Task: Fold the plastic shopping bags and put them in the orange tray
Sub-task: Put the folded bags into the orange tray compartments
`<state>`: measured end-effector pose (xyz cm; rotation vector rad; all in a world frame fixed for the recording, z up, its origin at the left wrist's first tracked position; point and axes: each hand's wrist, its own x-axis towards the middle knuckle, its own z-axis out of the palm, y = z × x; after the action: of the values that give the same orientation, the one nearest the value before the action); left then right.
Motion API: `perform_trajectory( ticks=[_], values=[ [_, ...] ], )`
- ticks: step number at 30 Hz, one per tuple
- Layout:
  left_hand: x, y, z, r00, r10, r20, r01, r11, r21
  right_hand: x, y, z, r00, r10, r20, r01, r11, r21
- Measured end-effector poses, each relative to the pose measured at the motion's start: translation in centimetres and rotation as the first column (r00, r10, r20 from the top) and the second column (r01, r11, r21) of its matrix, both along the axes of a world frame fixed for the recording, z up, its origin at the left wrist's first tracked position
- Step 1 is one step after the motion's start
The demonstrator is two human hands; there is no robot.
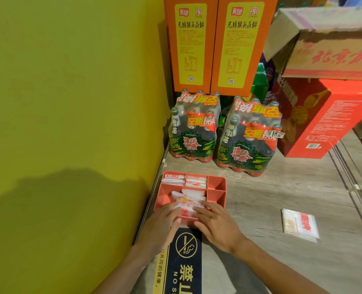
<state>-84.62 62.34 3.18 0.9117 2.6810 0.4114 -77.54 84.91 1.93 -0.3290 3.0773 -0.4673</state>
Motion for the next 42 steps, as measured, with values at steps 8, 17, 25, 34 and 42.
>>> perform_trajectory(
  ticks=[8, 17, 25, 34, 42],
  values=[
    [0.6, 1.1, 2.0, 1.0, -0.015, -0.015, 0.015, 0.999, 0.045, 1.2, 1.4, 2.1, 0.998, 0.014, 0.06, -0.007, 0.994, -0.112],
    [2.9, 7.8, 1.6, 0.918, -0.328, -0.222, 0.375, 0.901, 0.218, 6.8, 9.5, 2.6, 0.982, -0.172, 0.083, 0.182, 0.973, -0.144],
    [7.5, 22.0, 1.4, 0.907, -0.401, 0.126, 0.406, 0.914, -0.014, 13.5, 19.5, 0.1, 0.875, -0.444, 0.193, 0.47, 0.874, -0.122],
    [7.9, 29.7, -4.8, 0.909, -0.19, 0.371, 0.212, 0.977, -0.018, 15.3, 25.4, -4.7, 0.804, -0.527, 0.274, 0.565, 0.822, -0.077],
    [9.5, 36.1, -7.0, 0.566, 0.202, 0.8, -0.521, 0.839, 0.156, 16.6, 25.4, -6.9, 0.843, -0.476, 0.251, 0.527, 0.825, -0.205]
  ],
)
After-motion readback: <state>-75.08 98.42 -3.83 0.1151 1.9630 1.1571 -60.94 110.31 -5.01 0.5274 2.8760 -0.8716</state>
